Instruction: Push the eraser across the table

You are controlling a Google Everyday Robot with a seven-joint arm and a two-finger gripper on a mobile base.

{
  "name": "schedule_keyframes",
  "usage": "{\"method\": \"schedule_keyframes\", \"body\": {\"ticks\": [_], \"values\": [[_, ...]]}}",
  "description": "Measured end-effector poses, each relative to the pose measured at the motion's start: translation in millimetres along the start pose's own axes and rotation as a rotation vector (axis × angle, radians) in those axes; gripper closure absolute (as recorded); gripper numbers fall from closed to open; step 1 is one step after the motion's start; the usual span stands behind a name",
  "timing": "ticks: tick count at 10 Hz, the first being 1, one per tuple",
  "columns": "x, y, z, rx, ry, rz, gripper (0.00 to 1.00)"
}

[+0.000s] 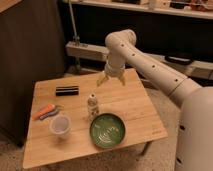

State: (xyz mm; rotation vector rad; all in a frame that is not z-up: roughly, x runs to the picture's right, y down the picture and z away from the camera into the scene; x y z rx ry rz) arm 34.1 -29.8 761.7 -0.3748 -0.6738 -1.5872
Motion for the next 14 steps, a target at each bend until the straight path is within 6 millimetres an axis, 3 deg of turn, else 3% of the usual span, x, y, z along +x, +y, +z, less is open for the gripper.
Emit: {"method": "schedule_keyframes", "body": {"ticks": [6, 10, 11, 14], "values": [[3.3, -0.5, 1.2, 0.014, 0.017, 0.008, 0.20], [38.4, -14.0, 13.6, 0.103, 0.276, 0.262, 0.21], [46.6, -22.5, 19.0, 0.123, 0.297, 0.272, 0.25], [81.8, -53.7, 35.2, 0.215, 0.323, 0.156, 0.57]]}}
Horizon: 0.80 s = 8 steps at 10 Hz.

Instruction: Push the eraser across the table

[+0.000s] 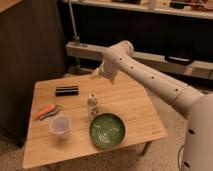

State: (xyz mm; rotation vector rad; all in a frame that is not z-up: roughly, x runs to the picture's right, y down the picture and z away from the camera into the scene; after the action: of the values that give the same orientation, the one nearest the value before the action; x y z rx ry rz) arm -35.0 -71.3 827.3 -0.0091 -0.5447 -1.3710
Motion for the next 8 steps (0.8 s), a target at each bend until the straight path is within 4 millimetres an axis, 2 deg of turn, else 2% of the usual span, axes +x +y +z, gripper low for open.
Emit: {"method": "schedule_keyframes", "body": {"ticks": [2, 3, 4, 5, 8], "values": [[14.2, -15.7, 16.6, 0.068, -0.006, -0.050, 0.76], [21.5, -25.5, 24.0, 0.093, -0.004, -0.076, 0.89], [25.6, -31.8, 28.2, 0.103, 0.001, -0.087, 0.96], [30.5, -40.6, 34.7, 0.117, 0.008, -0.097, 1.00], [44.7, -72.9, 58.4, 0.136, 0.029, -0.174, 1.00]]}}
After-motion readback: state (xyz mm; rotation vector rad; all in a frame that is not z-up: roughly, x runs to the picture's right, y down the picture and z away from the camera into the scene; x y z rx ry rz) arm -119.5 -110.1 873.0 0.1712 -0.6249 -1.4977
